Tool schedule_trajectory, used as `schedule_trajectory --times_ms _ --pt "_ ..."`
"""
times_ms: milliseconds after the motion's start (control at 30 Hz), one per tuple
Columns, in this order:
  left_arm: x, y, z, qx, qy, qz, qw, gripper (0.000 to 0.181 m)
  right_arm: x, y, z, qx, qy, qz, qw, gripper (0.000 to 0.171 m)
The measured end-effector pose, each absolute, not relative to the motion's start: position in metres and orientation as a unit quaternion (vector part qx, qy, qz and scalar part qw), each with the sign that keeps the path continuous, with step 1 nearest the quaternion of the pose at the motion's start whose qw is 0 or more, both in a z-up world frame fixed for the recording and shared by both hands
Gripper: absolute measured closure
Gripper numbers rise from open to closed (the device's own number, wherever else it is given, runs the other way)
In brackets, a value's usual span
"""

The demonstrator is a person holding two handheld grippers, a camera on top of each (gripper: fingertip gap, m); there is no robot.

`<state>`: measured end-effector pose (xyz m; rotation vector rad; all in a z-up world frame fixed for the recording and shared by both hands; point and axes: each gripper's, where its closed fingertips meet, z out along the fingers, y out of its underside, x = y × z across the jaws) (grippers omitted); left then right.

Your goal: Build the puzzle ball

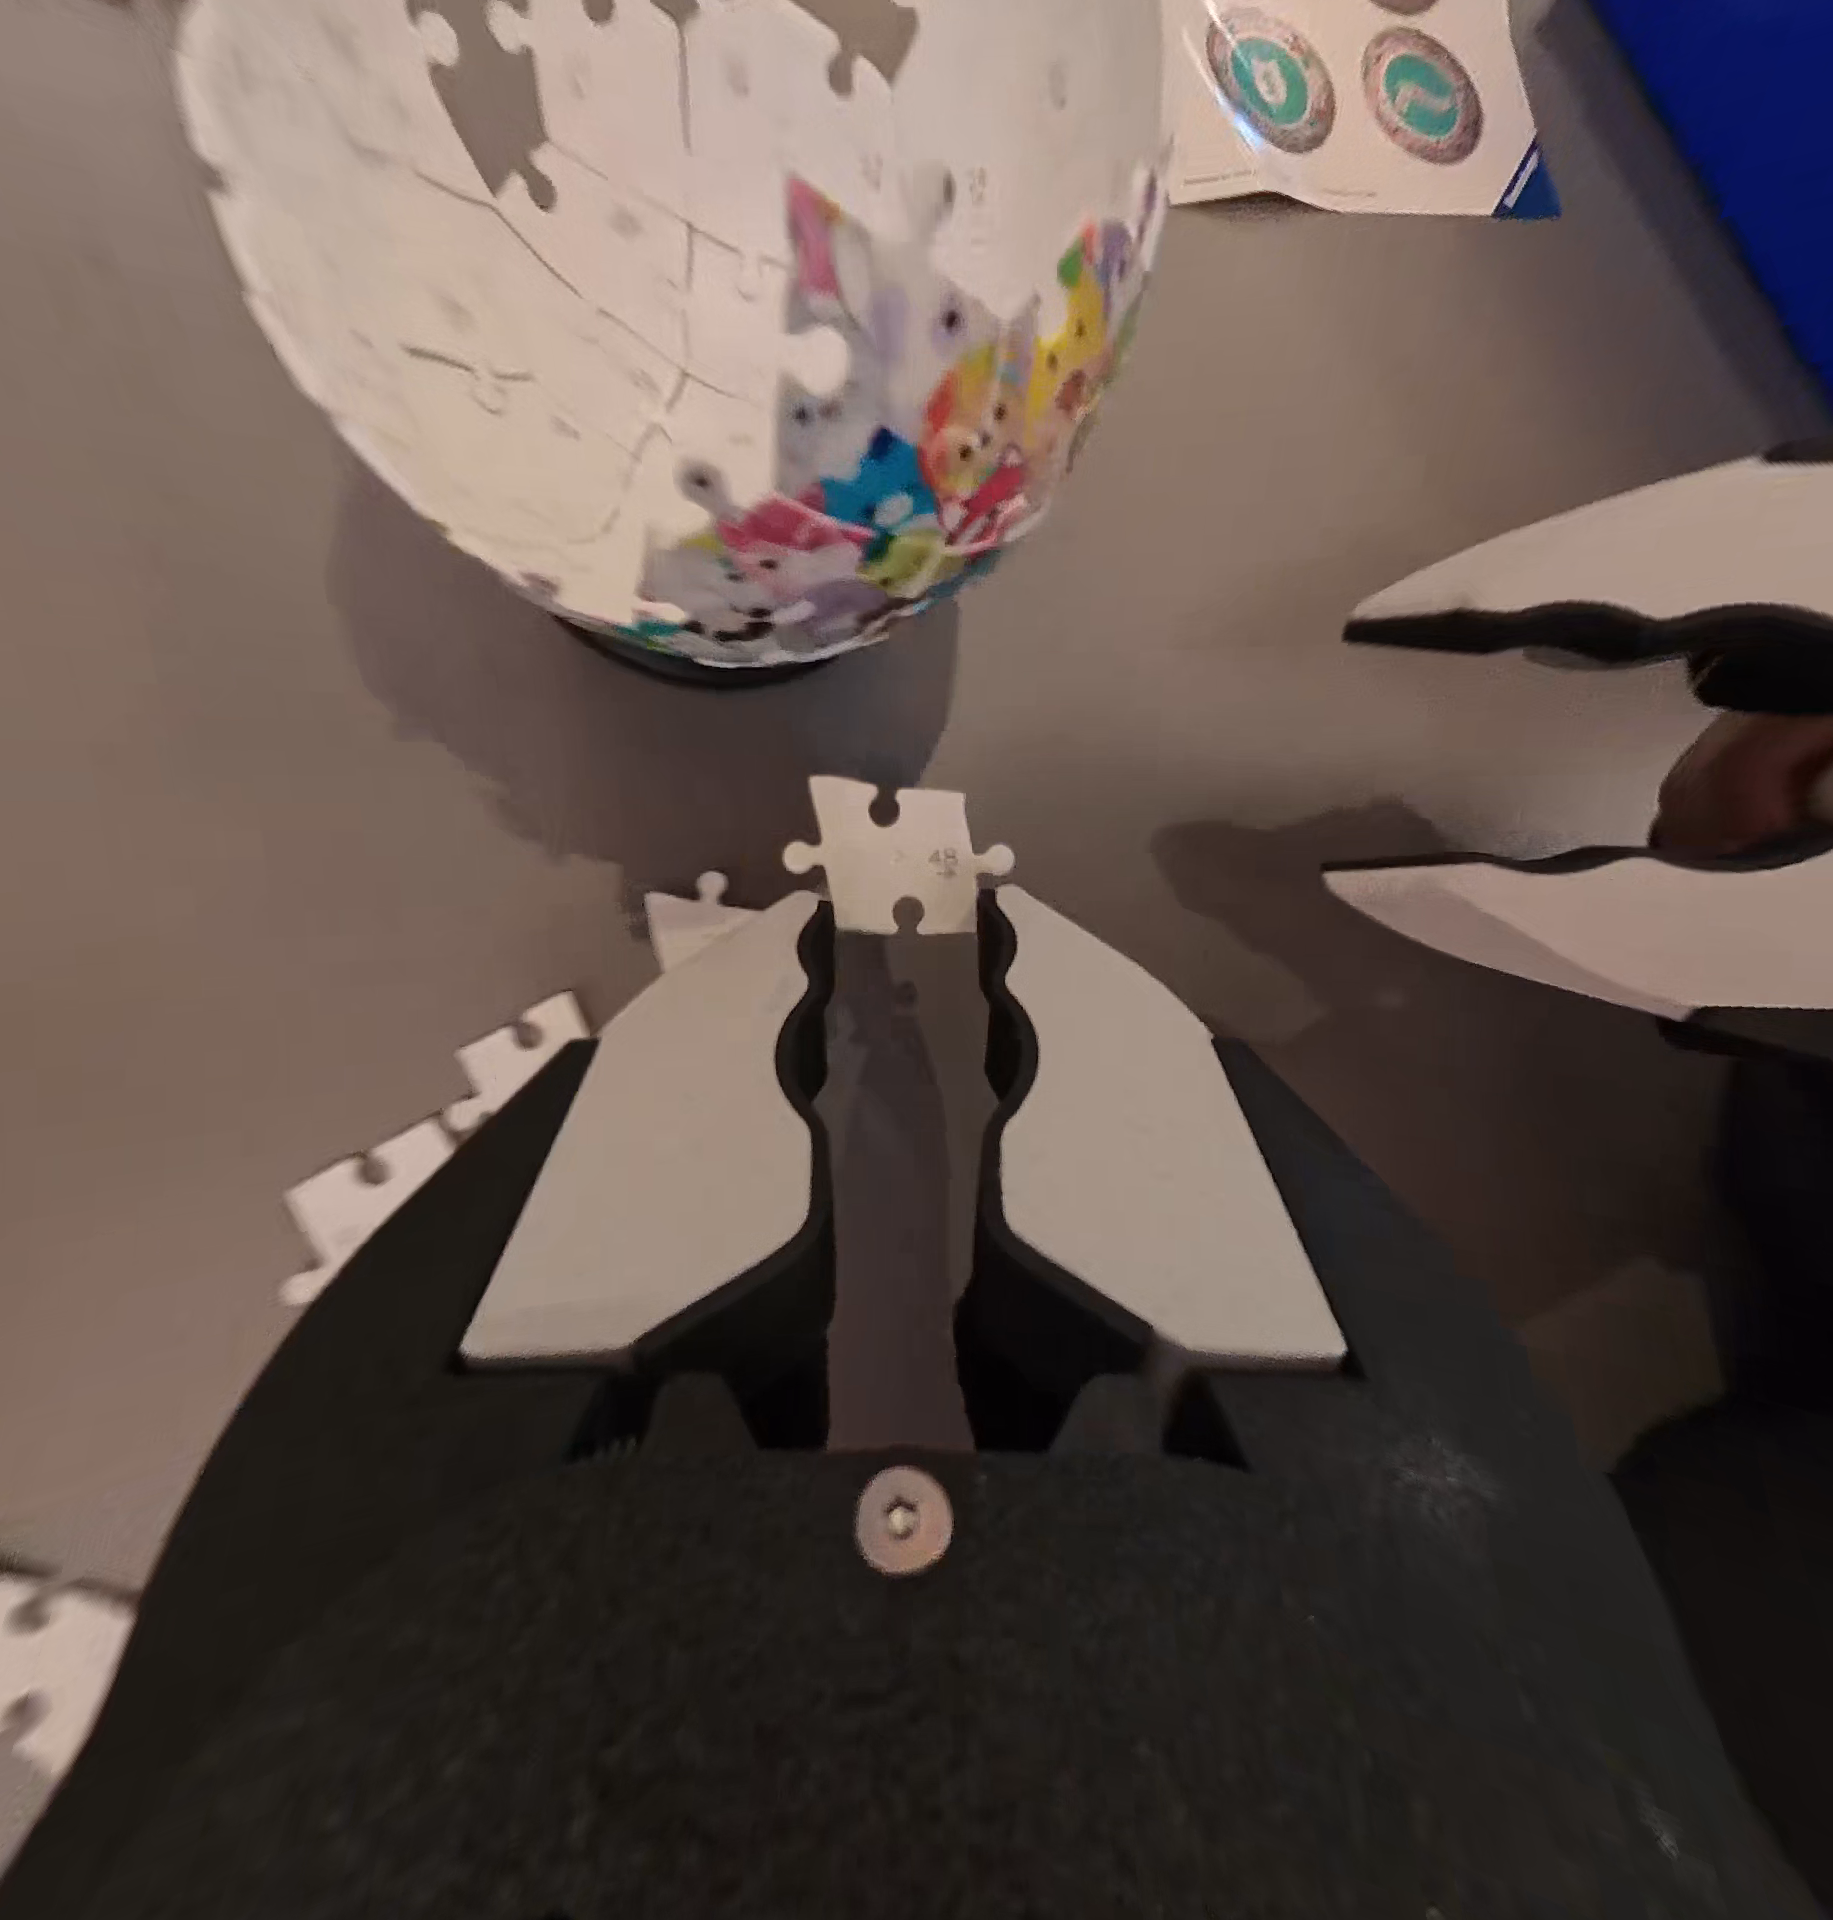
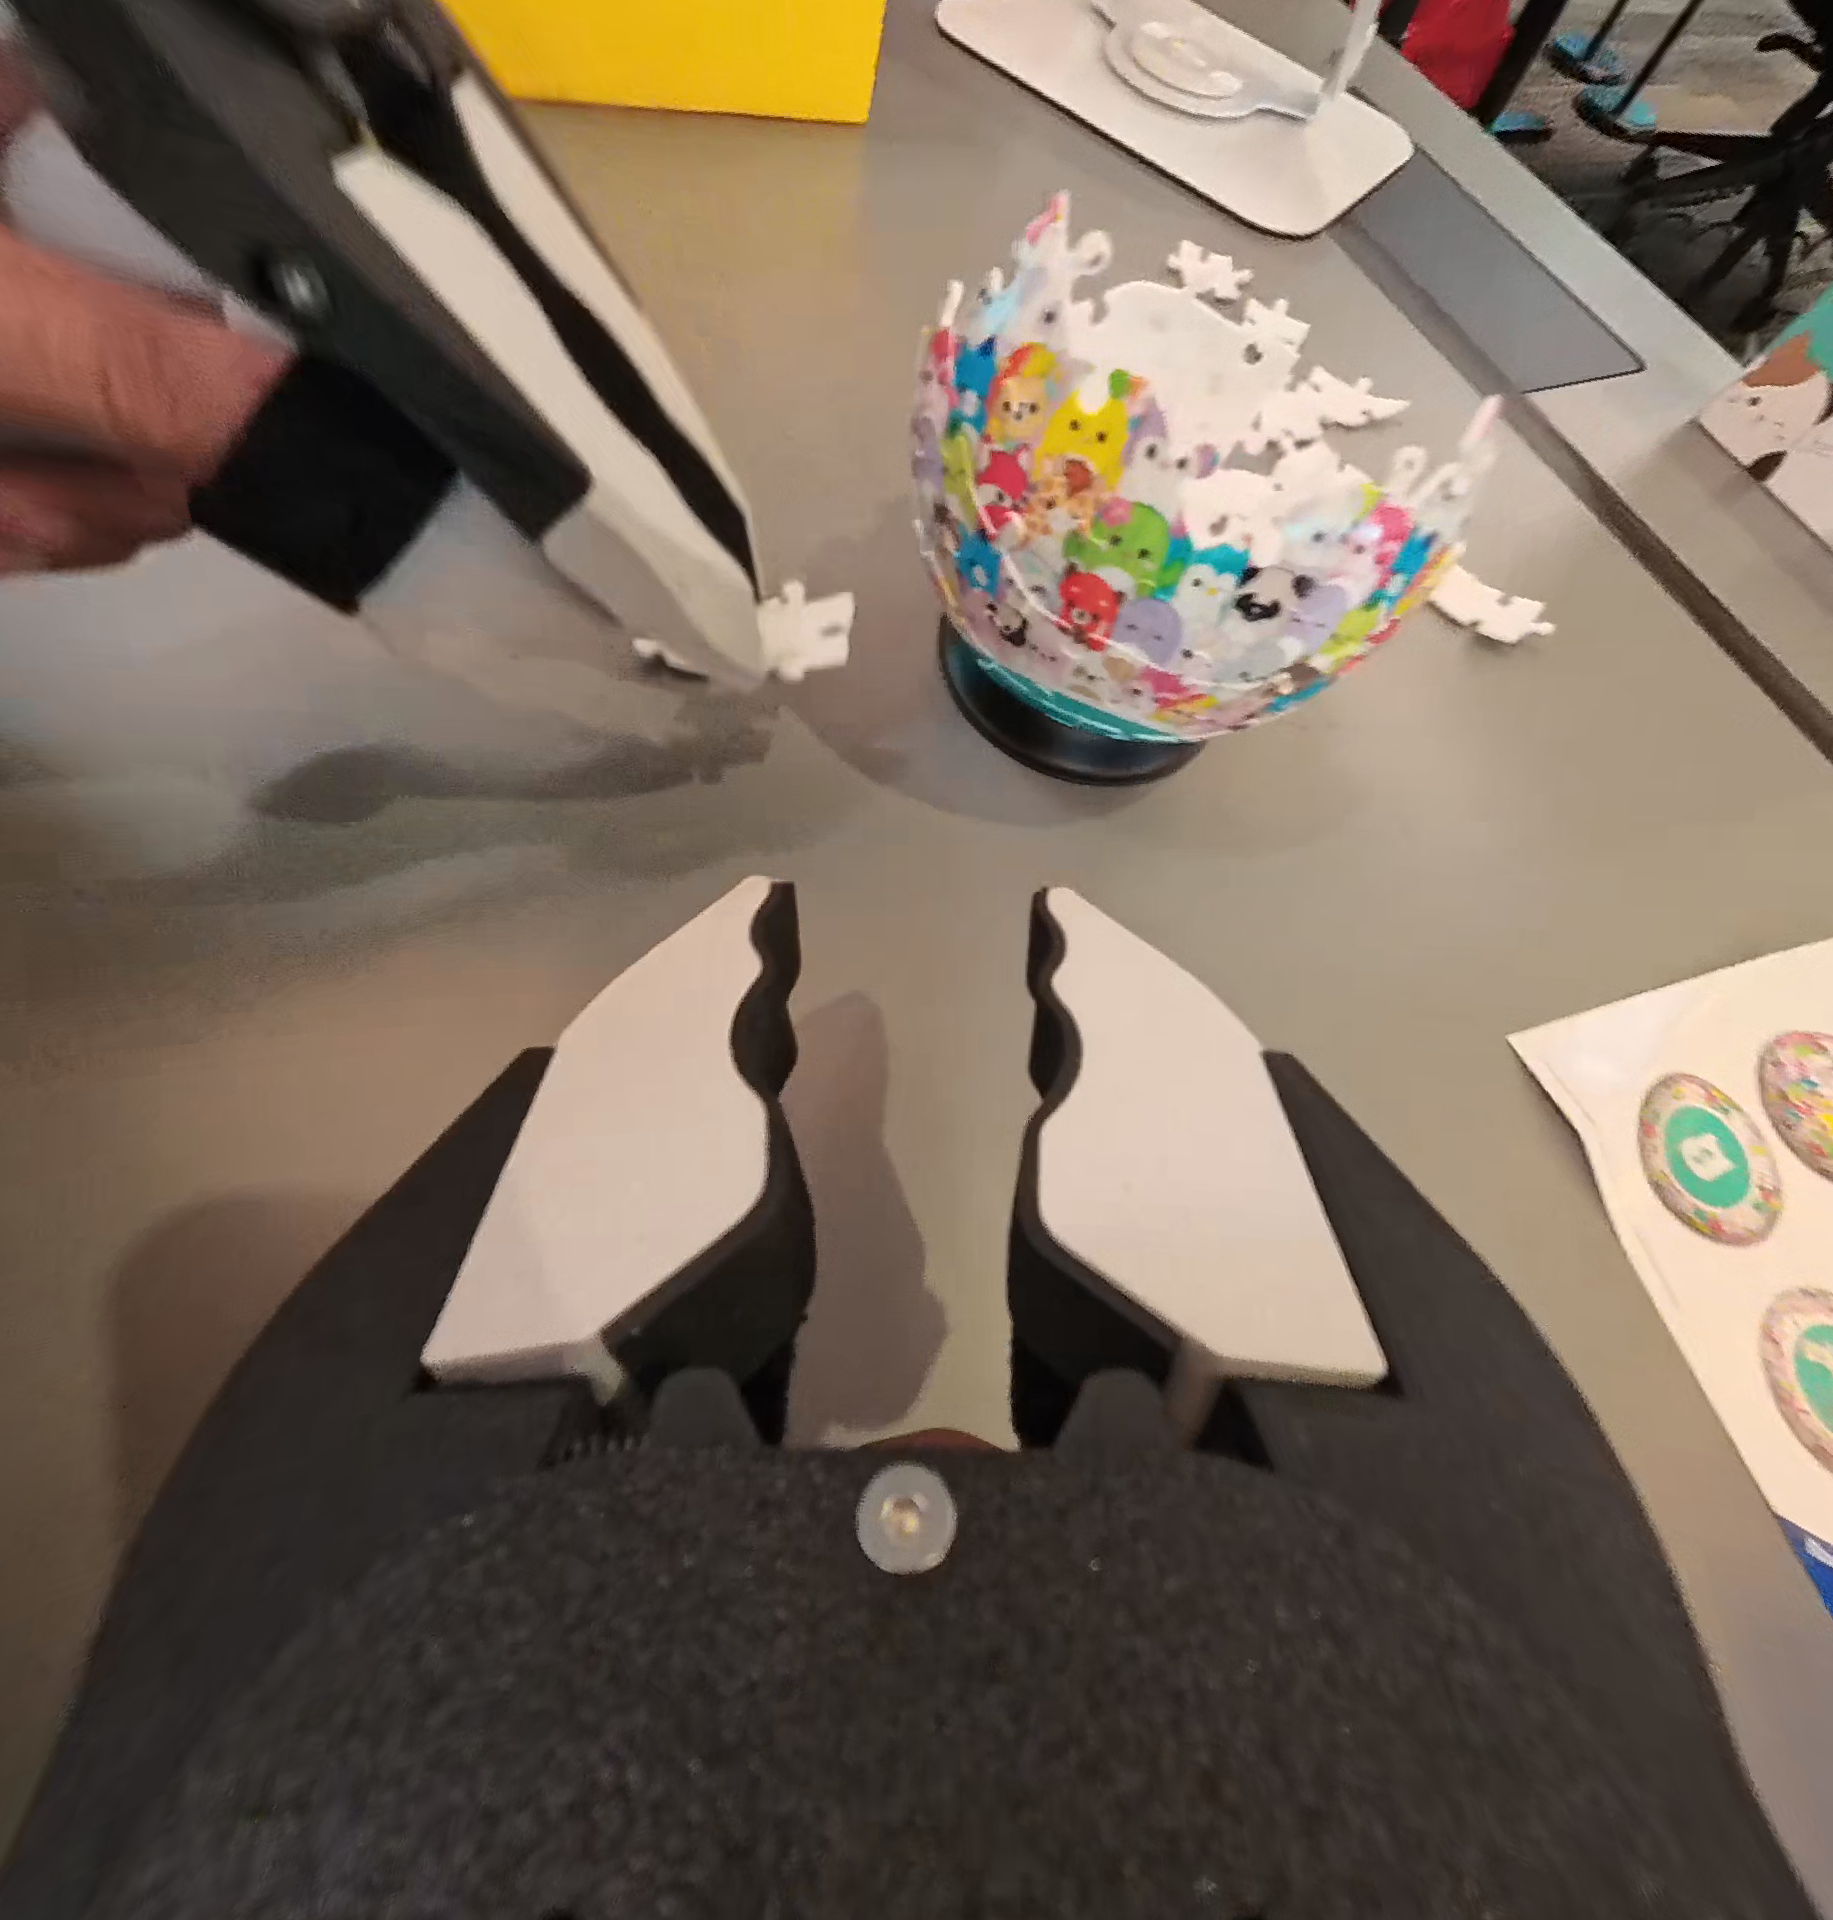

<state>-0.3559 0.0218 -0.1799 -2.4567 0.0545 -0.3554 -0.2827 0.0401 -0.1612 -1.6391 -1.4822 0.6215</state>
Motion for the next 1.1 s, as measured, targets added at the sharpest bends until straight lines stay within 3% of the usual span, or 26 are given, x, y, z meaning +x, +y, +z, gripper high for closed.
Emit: schedule_trajectory --times_ms 533,633,733,967,1100 --pt "-0.335 0.023 -0.217 -0.965 0.030 -0.075 0.249 0.155 -0.277 0.040 -0.156 -0.650 -0.584 0.259 0.411 0.128" --pt "-0.332 0.018 -0.212 -0.964 0.026 -0.096 0.247 0.137 -0.277 0.041 -0.155 -0.652 -0.580 0.264 0.410 0.128" --pt "-0.334 0.008 -0.192 -0.956 0.046 -0.105 0.270 0.133 -0.277 0.042 -0.156 -0.655 -0.578 0.265 0.409 0.128" --pt "-0.416 -0.029 -0.120 -0.914 0.069 -0.009 0.400 0.117 -0.281 0.040 -0.159 -0.654 -0.576 0.276 0.407 0.127" --pt "-0.489 -0.068 -0.108 -0.909 0.018 0.058 0.412 0.114 -0.283 0.047 -0.160 -0.651 -0.568 0.279 0.419 0.126"
